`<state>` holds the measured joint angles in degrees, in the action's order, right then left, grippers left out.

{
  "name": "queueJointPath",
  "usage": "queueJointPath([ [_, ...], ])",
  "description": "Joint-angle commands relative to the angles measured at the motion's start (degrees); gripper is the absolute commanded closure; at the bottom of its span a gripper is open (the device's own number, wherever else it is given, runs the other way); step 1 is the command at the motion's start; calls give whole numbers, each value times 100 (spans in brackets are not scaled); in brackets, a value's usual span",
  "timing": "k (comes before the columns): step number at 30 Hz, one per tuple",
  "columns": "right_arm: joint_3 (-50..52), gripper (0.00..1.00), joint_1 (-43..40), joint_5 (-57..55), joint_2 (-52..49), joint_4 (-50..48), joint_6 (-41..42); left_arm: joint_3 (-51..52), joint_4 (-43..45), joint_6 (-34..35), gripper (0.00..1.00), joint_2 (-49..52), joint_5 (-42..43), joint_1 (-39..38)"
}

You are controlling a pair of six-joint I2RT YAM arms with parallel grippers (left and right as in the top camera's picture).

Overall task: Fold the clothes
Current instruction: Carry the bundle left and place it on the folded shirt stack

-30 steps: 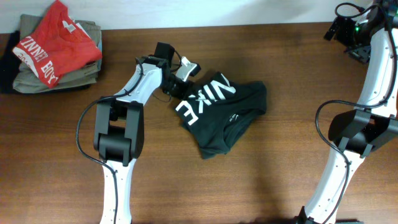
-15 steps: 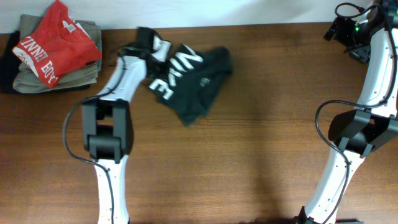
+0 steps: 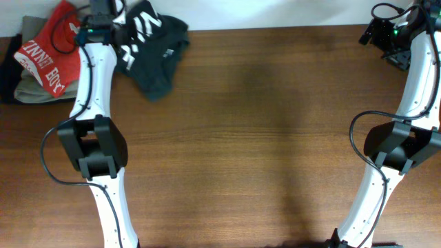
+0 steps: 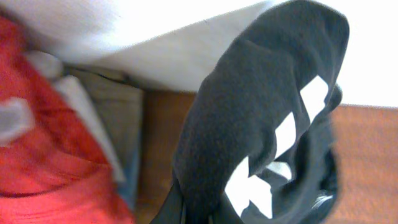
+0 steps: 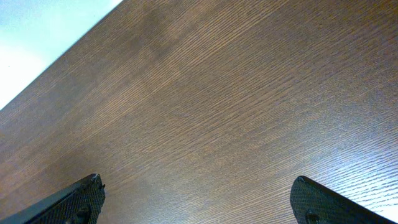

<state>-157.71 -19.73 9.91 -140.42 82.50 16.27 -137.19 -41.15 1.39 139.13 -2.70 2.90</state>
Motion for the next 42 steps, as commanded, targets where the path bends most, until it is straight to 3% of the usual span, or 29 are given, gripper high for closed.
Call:
queueJointPath([
  [1,-44,1,-22,-72,98,4,-15,-476,-26,315,99,24,-345,317],
  [7,-44,1,-22,-72,98,4,-15,-772,-26,688,99,24,-424,719],
  [12,-44,1,-22,-72,98,4,-15,-817,-70,1456,99,24,-422,1137],
  [30,-44,1,-24,-72,98,4,-15,-815,181,1296,99,315,-796,1989],
  [37,-44,1,-22,-72,98,4,-15,-815,396,1062,96,658,-1648,2186],
  [40,-44,1,-24,-72,98,4,-15,-815,407,1049,71,761,-1659,2273],
  [41,-44,2,-22,-72,98,4,-15,-815,398,1049,68,802,-1659,2299],
  [42,-44,1,-22,-72,98,2,-15,-815,367,1038,53,822,-1663,2317],
])
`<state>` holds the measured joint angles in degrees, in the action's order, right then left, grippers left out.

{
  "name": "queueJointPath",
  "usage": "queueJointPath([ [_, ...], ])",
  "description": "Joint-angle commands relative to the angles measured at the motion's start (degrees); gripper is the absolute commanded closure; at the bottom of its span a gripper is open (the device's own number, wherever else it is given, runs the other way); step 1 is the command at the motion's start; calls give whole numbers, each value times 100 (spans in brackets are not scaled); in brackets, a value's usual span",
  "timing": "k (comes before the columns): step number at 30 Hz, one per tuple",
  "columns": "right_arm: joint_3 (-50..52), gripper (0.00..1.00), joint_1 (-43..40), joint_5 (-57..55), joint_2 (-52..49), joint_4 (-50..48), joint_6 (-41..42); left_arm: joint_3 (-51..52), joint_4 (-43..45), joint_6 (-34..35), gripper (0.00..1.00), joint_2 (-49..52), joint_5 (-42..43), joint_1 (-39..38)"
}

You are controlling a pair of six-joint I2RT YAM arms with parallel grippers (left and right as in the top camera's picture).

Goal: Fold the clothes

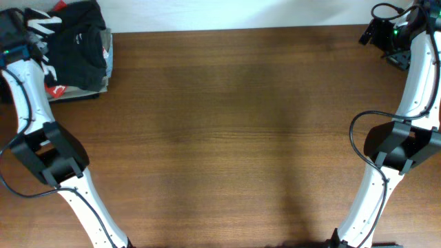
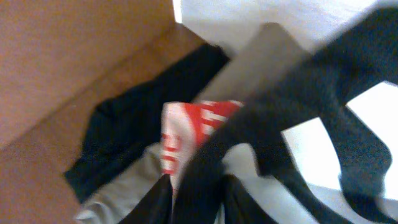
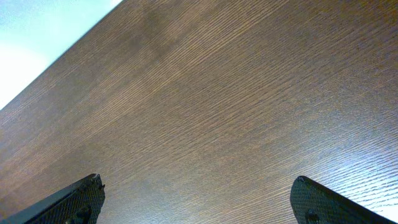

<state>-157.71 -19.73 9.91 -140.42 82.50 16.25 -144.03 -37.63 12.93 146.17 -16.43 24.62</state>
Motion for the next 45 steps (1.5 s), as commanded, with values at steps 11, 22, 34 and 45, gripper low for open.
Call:
queueJointPath([
  [11,-44,1,-22,-72,98,4,-11,-352,234,-505,99,-328,557,55],
  [22,-44,1,-22,-72,98,4,-13,-330,1364,-487,99,535,1694,-337],
  [34,-44,1,-22,-72,98,4,-13,-461,874,-487,76,881,1698,-376],
  [45,-44,1,-22,-72,98,2,-11,-507,-1318,-485,1,-1547,3550,-647],
])
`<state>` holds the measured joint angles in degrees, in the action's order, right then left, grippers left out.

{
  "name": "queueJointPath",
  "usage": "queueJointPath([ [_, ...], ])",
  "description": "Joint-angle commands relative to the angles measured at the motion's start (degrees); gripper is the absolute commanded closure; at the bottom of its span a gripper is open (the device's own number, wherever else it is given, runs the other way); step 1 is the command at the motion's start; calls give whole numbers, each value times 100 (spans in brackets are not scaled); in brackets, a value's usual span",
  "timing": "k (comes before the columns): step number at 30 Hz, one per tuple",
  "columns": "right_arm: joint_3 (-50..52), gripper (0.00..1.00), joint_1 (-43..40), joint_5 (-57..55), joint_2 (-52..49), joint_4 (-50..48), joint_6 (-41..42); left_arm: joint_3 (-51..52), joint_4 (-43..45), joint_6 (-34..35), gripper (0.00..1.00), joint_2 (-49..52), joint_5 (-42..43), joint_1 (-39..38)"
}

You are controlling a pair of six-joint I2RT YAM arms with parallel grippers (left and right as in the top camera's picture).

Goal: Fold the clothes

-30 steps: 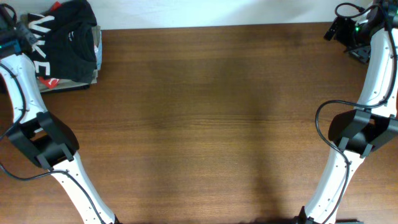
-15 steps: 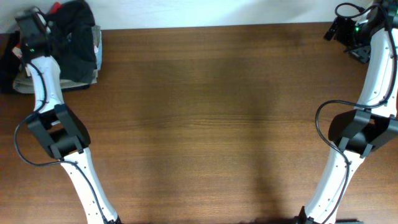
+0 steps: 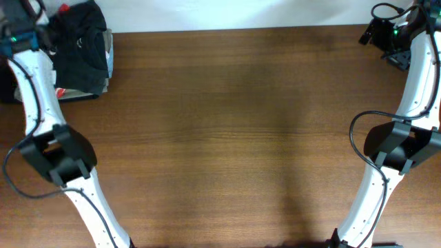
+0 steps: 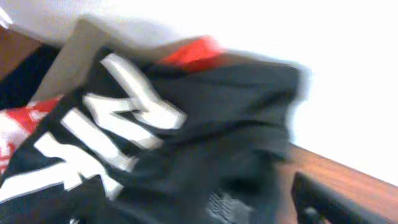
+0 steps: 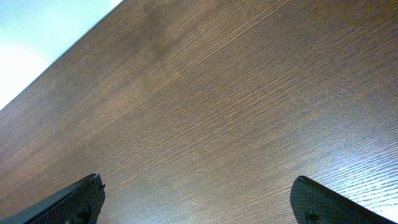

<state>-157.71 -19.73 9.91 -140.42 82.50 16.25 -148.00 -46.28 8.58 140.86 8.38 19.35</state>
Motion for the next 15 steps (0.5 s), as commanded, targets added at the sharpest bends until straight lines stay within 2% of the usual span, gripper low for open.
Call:
queueJointPath([
  [1,-44,1,-24,-72,98,2,-13,-109,-798,-50,1,-1255,1327,-120],
  [3,-44,1,-22,-72,98,2,-13,-109,-1357,-50,1,-1578,1631,-120],
  [5,-44,1,-22,-72,98,2,-13,-109,-2415,-50,1,-2037,2022,-120],
  [8,-44,1,-22,-72,98,4,-11,-109,-3449,-52,1,-2516,2124,-120],
  [13,-44,1,-17,72,98,33,42,-109,-4470,-52,1,-3101,2120,-120],
  [15,-46,1,-17,581,101,876,52,-109,-4846,-52,1,-3215,2120,-120],
])
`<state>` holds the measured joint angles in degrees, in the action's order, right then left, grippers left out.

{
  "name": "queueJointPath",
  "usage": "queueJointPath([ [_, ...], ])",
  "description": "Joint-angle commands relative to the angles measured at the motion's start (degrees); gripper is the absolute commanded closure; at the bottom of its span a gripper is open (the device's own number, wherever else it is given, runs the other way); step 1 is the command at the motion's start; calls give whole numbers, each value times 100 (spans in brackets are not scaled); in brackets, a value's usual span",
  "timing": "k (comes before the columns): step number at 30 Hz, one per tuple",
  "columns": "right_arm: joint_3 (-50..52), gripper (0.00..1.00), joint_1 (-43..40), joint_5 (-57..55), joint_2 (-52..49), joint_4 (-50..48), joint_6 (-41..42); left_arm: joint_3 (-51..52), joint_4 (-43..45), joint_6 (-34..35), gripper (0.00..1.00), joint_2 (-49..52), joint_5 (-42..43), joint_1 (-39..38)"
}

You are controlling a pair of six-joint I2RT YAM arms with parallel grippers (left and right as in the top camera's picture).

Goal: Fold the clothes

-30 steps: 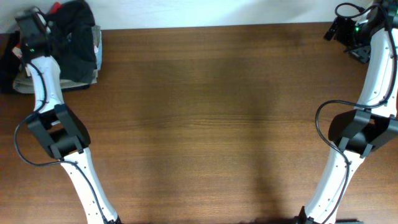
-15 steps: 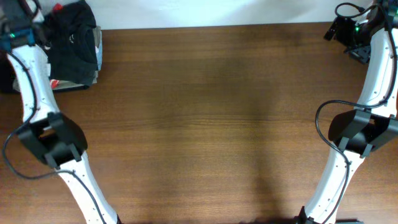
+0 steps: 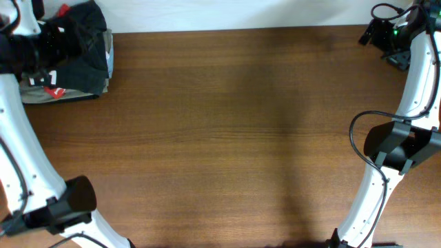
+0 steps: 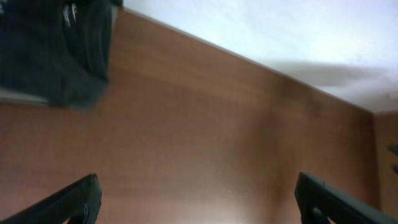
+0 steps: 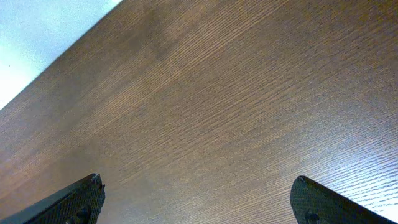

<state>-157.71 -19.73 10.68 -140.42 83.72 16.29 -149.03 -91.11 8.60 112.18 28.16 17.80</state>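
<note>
A black shirt (image 3: pixel 86 34) lies on top of a pile of clothes at the table's far left corner, with a red garment (image 3: pixel 54 91) and a beige one (image 3: pixel 69 96) showing under it. In the left wrist view the shirt (image 4: pixel 50 56) fills the upper left. My left gripper (image 3: pixel 65 41) (image 4: pixel 199 202) is open with nothing in it, at the pile's left side, facing across the table. My right gripper (image 3: pixel 368 34) (image 5: pixel 199 202) hangs open with nothing in it over the far right corner.
The brown wooden table (image 3: pixel 241 138) spreads between the two arms. A white wall (image 4: pixel 280 31) runs behind its far edge. My left arm (image 3: pixel 21 138) rises along the left edge and my right arm (image 3: pixel 406 103) along the right edge.
The left wrist view was filled by the black shirt lying on the pile; now it looks over the table, with the shirt at upper left. The left arm has shifted leftward. The right arm is unchanged.
My left gripper was shut on the black shirt, bunched at the table's back just right of the pile. Then it held the shirt over the pile at the far left corner. Then the shirt lay on the pile with the gripper open, and now the gripper faces the table.
</note>
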Motion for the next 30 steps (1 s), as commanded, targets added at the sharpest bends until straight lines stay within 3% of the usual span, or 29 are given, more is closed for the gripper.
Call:
queueJointPath([
  [1,-48,1,-37,990,101,1088,170,-7,-546,-55,1,-369,138,35],
  [4,-52,1,-94,2221,103,1362,-31,-4,-560,-57,1,-367,81,35],
  [5,-50,1,-90,2739,149,1362,-540,-4,-560,-57,1,-367,28,35],
  [9,-46,1,66,2909,765,1362,-848,-4,-560,-57,1,-365,-11,35],
  [12,-44,1,385,2461,1707,1362,-835,-4,-560,-57,1,-367,-11,35],
  [18,-42,1,1596,511,3663,1362,-638,-7,-557,-57,1,-367,-11,35],
  [25,-35,1,3467,385,5324,1360,-640,-4,-560,-55,1,-367,-11,35],
  [30,-35,1,3711,382,5858,1360,-640,-4,-557,-55,1,-367,-11,35],
])
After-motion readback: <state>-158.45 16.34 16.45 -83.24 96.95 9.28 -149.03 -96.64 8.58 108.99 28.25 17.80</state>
